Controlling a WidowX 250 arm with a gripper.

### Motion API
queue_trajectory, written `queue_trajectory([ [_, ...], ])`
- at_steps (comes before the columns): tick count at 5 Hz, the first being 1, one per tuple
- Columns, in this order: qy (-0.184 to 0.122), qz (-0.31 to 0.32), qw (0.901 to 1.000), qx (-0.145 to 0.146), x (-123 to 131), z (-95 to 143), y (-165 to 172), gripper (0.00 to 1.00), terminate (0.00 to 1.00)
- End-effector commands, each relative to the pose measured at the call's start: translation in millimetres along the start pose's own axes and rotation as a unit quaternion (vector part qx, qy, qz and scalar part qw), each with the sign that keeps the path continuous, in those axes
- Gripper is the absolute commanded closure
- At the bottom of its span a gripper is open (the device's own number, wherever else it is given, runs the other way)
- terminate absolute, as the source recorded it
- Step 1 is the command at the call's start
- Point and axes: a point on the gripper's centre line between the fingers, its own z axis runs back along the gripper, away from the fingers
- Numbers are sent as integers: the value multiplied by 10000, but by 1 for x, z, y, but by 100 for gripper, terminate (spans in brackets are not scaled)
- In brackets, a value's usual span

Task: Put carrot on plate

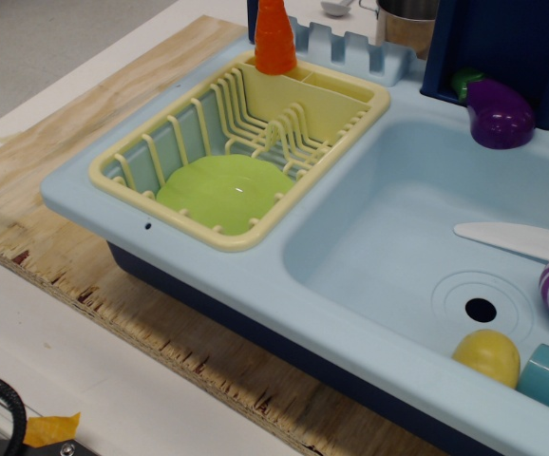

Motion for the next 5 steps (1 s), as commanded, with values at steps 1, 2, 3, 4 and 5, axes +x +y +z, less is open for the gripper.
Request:
queue_trajectory([
  [1,0,0,10000,0,0,0,0,0,0],
  [2,-495,-204,9986,-56,10,-6,-1,0,0],
  [3,-579,-304,9977,-164,20,-11,-6,0,0],
  [4,-597,-244,9977,-200,19,-14,-7,0,0],
  [5,-591,-197,9977,-266,20,-20,-6,0,0],
])
